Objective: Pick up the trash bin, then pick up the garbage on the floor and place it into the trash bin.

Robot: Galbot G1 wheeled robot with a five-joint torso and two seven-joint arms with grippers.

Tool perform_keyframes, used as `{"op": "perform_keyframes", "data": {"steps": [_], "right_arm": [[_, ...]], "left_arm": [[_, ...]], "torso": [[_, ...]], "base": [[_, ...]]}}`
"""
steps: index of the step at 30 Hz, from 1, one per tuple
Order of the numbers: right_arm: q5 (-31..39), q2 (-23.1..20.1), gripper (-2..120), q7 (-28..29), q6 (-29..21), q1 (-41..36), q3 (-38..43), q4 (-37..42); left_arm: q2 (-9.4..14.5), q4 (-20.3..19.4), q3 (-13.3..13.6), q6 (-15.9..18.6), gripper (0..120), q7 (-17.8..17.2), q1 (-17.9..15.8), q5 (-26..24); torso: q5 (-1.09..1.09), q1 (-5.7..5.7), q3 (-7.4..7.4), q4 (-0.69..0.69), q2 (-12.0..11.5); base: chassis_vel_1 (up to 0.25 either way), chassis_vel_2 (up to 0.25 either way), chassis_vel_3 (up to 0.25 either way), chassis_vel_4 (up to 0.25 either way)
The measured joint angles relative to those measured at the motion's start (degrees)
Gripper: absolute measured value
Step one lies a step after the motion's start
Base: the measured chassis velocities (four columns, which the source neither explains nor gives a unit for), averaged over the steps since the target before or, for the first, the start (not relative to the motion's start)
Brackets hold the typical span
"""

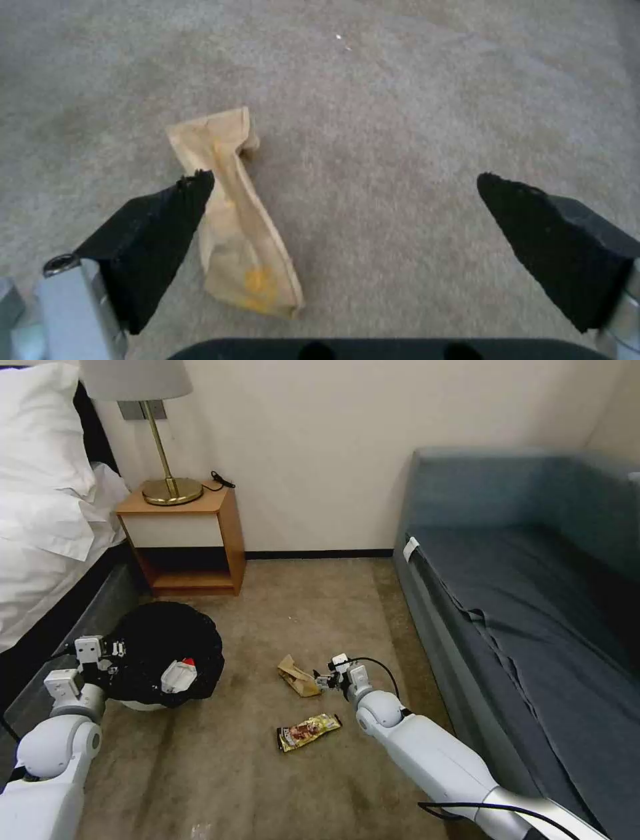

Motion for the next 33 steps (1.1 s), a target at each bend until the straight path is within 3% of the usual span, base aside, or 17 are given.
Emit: {"op": "perform_keyframes", "data": {"steps": [8, 12, 15, 18, 27, 31, 33], "right_arm": [[-1.51, -0.45, 100, -0.4, 0.4, -0.43, -1.45, 0.2], [-1.72, -2.81, 100, -1.35, -1.05, 0.48, -4.45, 1.73], [-2.82, -7.97, 100, -5.91, -3.81, 3.25, -10.3, 3.37], [-4.19, -10.2, 100, -9.58, -4.45, 4.82, -13.31, 3.56], [-9.57, -12.06, 100, -20.45, -4.69, 5.54, -14.39, 2.98], [-11.13, -12.32, 100, -22.67, -4.52, 5.29, -14.14, 2.8], [-14.2, -12.8, 100, -26.81, -3.31, 4.78, -13.29, 2.18]], "left_arm": [[-0.12, 0.2, -0.52, -0.41, 7, 0.21, 0.6, -0.05], [-0.22, 0.19, -1.15, -0.79, 7, 0.74, 1.69, -0.09], [-0.3, 0.23, -2.06, -1.53, 7, 1.19, 2.94, -0.1], [-0.65, 0.26, -2.34, -1.71, 7, 1.3, 3.29, -0.05], [-1.7, 0.94, -2.34, -2.3, 7, 1.77, 3.41, 0.63], [-1.79, 1.2, -2.26, -2.32, 7, 1.78, 3.28, 0.78], [-1.82, 1.33, -1.98, -2.33, 7, 1.78, 2.86, 0.89]], "torso": [[0.0, 0.0, 0.0, 0.01, 0.0], [0.0, 0.0, 0.0, 0.0, 0.0], [0.0, 0.0, 0.0, 0.0, 0.0], [0.01, 0.0, 0.0, 0.0, 0.0], [0.0, 0.0, 0.0, 0.0, 0.0], [0.01, 0.0, 0.0, 0.01, 0.0], [0.01, 0.0, 0.0, 0.0, 0.0]], "base": [[-0.043, 0.058, 0.055, -0.044], [0.0, 0.0, 0.0, 0.0], [0.0, 0.0, 0.0, 0.0], [0.0, 0.0, 0.0, 0.0], [0.0, 0.0, 0.0, 0.0], [0.0, 0.0, 0.0, 0.0], [0.0, 0.0, 0.0, 0.0]]}}
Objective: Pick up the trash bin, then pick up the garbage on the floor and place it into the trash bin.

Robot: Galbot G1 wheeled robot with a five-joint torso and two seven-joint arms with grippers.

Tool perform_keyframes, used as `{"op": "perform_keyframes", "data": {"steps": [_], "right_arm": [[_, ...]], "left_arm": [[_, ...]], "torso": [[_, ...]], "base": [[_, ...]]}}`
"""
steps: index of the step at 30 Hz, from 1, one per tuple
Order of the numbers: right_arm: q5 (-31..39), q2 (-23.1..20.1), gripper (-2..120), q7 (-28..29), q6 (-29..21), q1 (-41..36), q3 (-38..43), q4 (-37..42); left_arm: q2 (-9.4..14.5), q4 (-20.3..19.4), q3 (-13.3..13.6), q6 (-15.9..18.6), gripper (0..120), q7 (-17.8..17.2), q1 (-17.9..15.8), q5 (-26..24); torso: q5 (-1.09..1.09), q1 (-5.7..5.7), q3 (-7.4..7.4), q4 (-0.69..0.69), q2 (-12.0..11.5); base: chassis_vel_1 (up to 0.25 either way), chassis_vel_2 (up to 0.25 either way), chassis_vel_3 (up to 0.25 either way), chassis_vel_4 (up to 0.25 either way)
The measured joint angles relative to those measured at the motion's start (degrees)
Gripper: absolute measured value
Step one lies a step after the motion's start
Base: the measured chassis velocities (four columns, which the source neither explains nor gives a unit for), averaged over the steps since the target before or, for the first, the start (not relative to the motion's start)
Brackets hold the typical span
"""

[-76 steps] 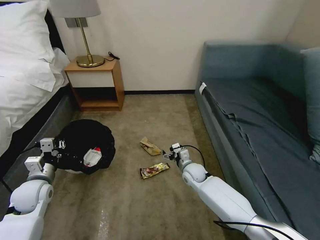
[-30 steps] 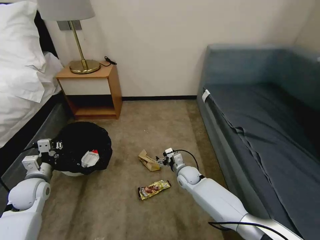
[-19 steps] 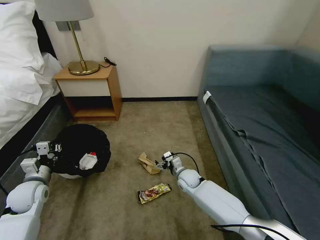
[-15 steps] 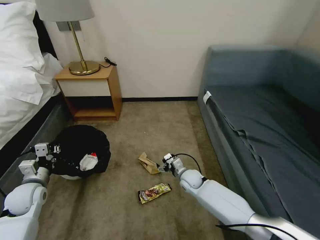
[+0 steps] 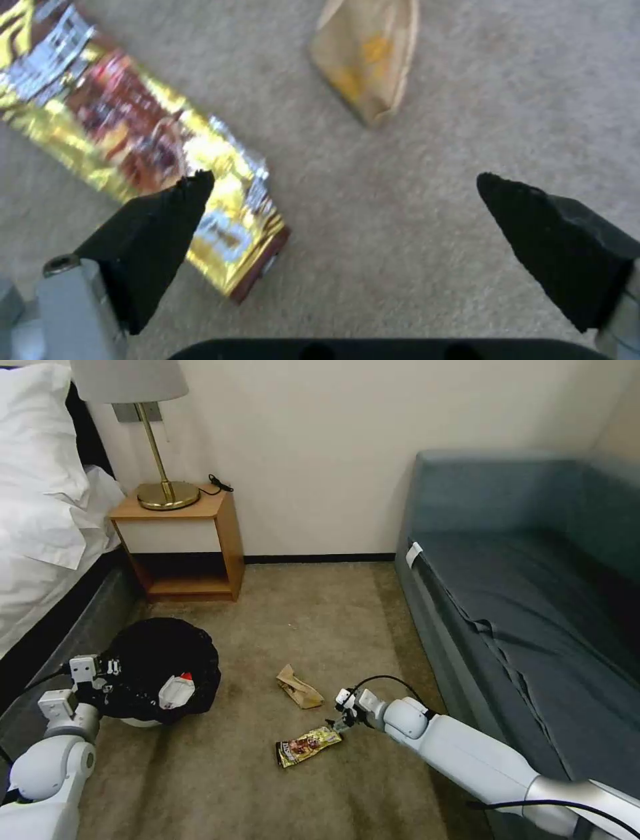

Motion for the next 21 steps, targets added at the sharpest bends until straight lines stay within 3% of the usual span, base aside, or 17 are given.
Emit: {"op": "perform_keyframes", "data": {"steps": [6, 21], "right_arm": [[-1.81, 0.45, 99, -3.9, 1.01, -1.25, 1.58, -1.08], [-5.36, 4.43, 99, -4.49, 4.21, -5.97, 3.37, -3.72]], "left_arm": [[-0.14, 0.02, 0.58, 0.0, 7, 0.35, -0.26, 0.39], [-0.52, 0.22, 0.9, -0.48, 7, 0.58, 0.39, 1.09]], "torso": [[-0.01, 0.0, 0.0, 0.0, 0.0], [-0.01, 0.0, 0.0, 0.0, 0.0]], "base": [[0.0, 0.0, 0.0, 0.0], [0.0, 0.0, 0.0, 0.0]]}}
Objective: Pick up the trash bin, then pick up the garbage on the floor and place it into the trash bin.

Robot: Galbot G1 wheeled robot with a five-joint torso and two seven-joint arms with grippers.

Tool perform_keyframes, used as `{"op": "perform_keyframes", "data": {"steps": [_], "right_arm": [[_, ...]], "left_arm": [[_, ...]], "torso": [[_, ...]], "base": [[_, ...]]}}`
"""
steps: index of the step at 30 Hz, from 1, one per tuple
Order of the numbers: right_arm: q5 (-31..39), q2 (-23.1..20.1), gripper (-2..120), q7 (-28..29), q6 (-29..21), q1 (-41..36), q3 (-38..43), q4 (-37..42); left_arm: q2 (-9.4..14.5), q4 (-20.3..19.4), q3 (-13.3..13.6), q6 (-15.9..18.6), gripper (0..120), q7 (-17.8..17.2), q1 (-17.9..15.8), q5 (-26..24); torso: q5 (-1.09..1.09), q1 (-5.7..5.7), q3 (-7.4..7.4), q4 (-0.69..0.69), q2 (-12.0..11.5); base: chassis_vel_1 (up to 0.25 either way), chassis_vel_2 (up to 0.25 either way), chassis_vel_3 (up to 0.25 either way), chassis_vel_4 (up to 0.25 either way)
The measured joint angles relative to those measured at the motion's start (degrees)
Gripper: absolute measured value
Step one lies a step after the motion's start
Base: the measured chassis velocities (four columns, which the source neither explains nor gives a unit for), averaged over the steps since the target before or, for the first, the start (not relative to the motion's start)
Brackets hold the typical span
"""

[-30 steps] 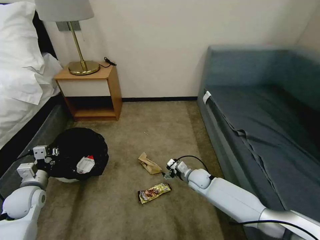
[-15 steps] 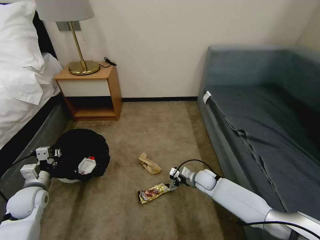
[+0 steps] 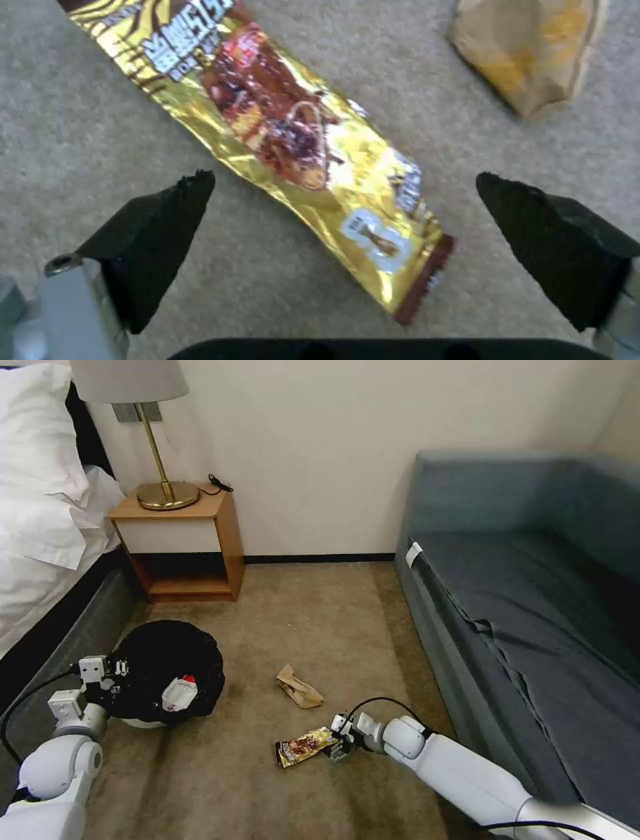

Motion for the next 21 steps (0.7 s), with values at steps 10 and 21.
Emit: {"op": "perform_keyframes", "data": {"steps": [10, 21], "right_arm": [[-1.63, 3.78, 100, 0.88, 4.5, -1.06, 0.64, -5.26], [-2.68, 6.19, 96, 3.56, 9.03, -1.4, 1.82, -10.67]], "left_arm": [[-0.01, -0.2, -0.41, -0.27, 7, 0.02, 0.71, 0.09], [-0.16, -0.42, -0.52, -0.45, 7, 0.07, 0.98, 0.29]], "torso": [[0.0, 0.0, 0.0, 0.0, 0.0], [0.0, 0.0, 0.0, 0.0, 0.0]], "base": [[0.0, 0.0, 0.0, 0.0], [0.0, 0.0, 0.0, 0.0]]}}
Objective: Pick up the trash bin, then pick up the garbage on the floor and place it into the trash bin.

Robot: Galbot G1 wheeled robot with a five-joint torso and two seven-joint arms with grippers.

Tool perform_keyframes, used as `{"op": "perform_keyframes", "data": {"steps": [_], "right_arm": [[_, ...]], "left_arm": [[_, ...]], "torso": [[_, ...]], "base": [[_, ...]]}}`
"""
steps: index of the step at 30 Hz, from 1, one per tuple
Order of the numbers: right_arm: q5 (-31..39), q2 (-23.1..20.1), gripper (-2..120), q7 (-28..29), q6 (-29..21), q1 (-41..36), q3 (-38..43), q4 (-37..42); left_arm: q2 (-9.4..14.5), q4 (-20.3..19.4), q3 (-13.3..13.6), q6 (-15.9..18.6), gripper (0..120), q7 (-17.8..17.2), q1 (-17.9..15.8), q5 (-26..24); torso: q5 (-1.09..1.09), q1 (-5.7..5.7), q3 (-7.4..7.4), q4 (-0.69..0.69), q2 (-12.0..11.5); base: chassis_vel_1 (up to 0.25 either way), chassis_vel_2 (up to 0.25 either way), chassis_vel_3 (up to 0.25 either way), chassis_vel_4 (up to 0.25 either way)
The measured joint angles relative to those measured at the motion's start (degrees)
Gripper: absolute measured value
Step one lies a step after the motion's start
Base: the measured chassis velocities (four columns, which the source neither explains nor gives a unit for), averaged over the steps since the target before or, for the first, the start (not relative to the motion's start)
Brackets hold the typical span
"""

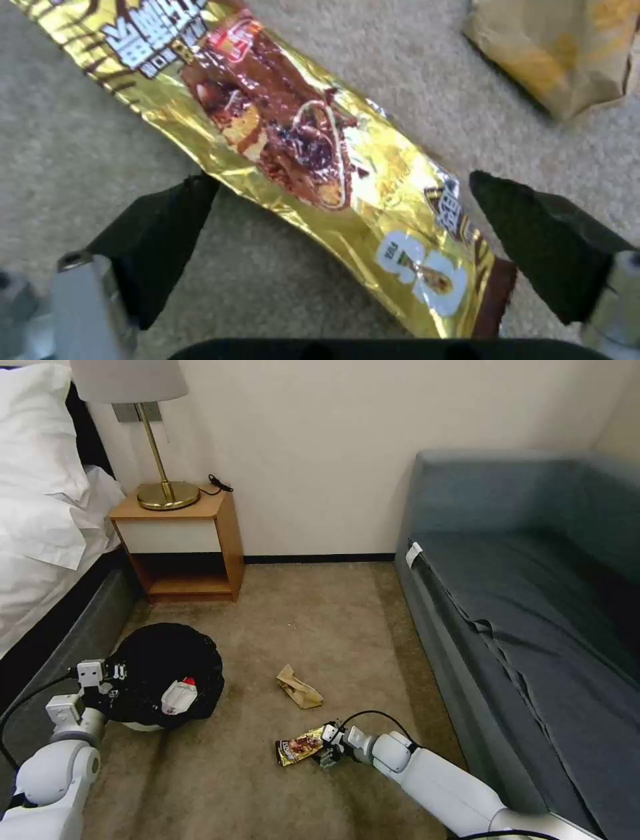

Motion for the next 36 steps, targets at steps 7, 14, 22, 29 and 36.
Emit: {"op": "perform_keyframes", "data": {"steps": [7, 14, 22, 29, 36], "right_arm": [[0.1, 0.18, 73, 0.8, 1.48, -0.1, 0.07, -0.59], [0.34, -0.09, 47, 0.8, 1.88, -0.42, 0.05, -0.08], [0.38, -0.32, 17, 0.94, 2.02, -0.96, 0.37, 0.31], [0.37, -0.4, 0, 0.97, 2.16, -1.39, 1.13, 0.34], [0.35, -1.1, 0, 1.15, 2.3, -2.63, 2.96, 1.6]], "left_arm": [[-0.09, -0.19, -0.04, -0.17, 7, 0.02, 0.0, 0.22], [-0.12, -0.46, -0.31, -0.18, 7, 0.02, 0.14, 0.23], [-0.2, -0.74, -0.66, -0.36, 7, 0.04, 0.58, 0.22], [-0.14, -0.89, -0.79, -0.41, 7, 0.08, 0.81, 0.09], [-0.29, -0.97, -0.64, -0.49, 7, 0.12, 0.8, 0.17]], "torso": [[0.0, 0.0, 0.0, 0.0, 0.0], [0.0, 0.0, 0.0, 0.0, 0.0], [0.0, 0.0, 0.0, 0.0, 0.0], [0.01, 0.0, 0.0, 0.0, 0.0], [0.02, 0.0, 0.0, 0.0, 0.0]], "base": [[0.0, 0.0, 0.0, 0.0], [0.0, 0.0, 0.0, 0.0], [0.0, 0.0, 0.0, 0.0], [0.0, 0.0, 0.0, 0.0], [0.0, 0.0, 0.0, 0.0]]}}
